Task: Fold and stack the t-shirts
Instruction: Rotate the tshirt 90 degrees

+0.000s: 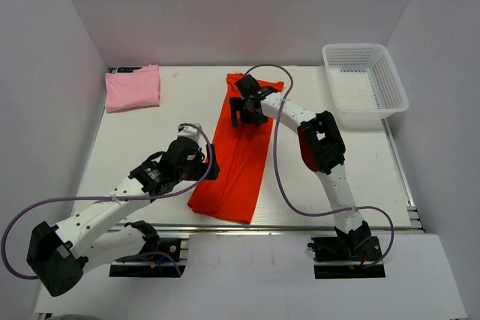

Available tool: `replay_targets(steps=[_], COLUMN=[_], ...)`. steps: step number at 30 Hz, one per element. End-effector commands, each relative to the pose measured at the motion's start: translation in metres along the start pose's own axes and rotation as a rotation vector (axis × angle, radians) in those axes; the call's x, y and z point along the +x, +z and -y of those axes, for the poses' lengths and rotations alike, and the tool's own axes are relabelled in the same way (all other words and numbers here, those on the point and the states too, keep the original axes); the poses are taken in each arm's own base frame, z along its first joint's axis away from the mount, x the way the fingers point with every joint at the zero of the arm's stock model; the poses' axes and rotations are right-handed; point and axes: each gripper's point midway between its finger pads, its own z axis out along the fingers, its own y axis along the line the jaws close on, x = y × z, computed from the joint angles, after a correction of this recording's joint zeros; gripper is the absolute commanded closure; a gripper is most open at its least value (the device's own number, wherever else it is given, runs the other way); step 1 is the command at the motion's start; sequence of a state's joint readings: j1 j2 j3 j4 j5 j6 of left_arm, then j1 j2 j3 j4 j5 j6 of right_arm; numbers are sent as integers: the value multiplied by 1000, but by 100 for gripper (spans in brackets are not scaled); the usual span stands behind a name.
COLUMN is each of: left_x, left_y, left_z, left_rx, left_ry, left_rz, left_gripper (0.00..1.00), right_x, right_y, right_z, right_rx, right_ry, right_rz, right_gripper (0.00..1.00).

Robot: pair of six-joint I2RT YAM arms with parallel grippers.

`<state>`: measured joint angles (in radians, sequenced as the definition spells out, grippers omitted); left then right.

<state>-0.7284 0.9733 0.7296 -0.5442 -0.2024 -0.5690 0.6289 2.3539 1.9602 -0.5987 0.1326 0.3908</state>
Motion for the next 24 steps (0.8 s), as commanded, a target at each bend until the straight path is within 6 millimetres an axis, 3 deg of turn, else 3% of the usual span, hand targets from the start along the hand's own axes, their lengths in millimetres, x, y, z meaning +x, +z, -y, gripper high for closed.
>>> replay_targets(steps=[1,3,5,7,10,11,12,13,14,15,16,17,18,19,20,21,22,23,24], left_x=[-10,-9,-10,-15,-8,-5,2,5,12,14,16,18,24,21,26,32,29,34,38], left_y=[0,3,7,8,18,20,26,29,34,35,37,37,39,40,41,42,40,41,42], left_z=[3,1,-1,3,13,14,13,12,10,9,8,7,4,6,6,2,4,-3,-7], left_rx=[16,-2,-23,-10,39,41,34,27,18,9,4,-2,-11,-4,3,-5,0,-22,-38], left_ry=[-19,-17,-1,13,47,62,67,70,75,78,80,82,85,83,74,76,61,63,55], left_rz=[53,51,46,50,8,-9,-40,-51,-83,-99,-108,-117,-133,-121,-129,-142,-132,-127,-131], left_gripper=[0,0,0,0,0,0,0,0,0,0,0,0,0,0,0,0,0,0,0], right_x=[3,3,-19,-35,-64,-44,-76,-75,-79,-80,-60,-68,-57,-47,-40,0,1,14,60], right_y=[30,43,48,41,-1,3,-46,-59,-96,-107,-107,-138,-138,-163,-169,-151,-177,-177,-157], right_z=[43,57,73,59,29,24,3,-5,-14,-15,-15,-18,-19,-16,-17,-11,-13,-14,-5], right_rx=[87,97,96,-25,-167,-195,-268,-323,-385,-391,-412,-423,-431,-443,-451,-456,-482,-501,-497], right_ry=[54,55,42,0,-111,-170,-199,-222,-237,-244,-244,-254,-244,-244,-245,-213,-214,-190,-146], right_rz=[-51,-64,-28,-17,79,54,179,194,273,301,271,337,342,366,370,277,320,295,194], right_gripper=[10,10,10,10,10,10,10,10,10,10,10,10,10,10,10,10,10,10,10])
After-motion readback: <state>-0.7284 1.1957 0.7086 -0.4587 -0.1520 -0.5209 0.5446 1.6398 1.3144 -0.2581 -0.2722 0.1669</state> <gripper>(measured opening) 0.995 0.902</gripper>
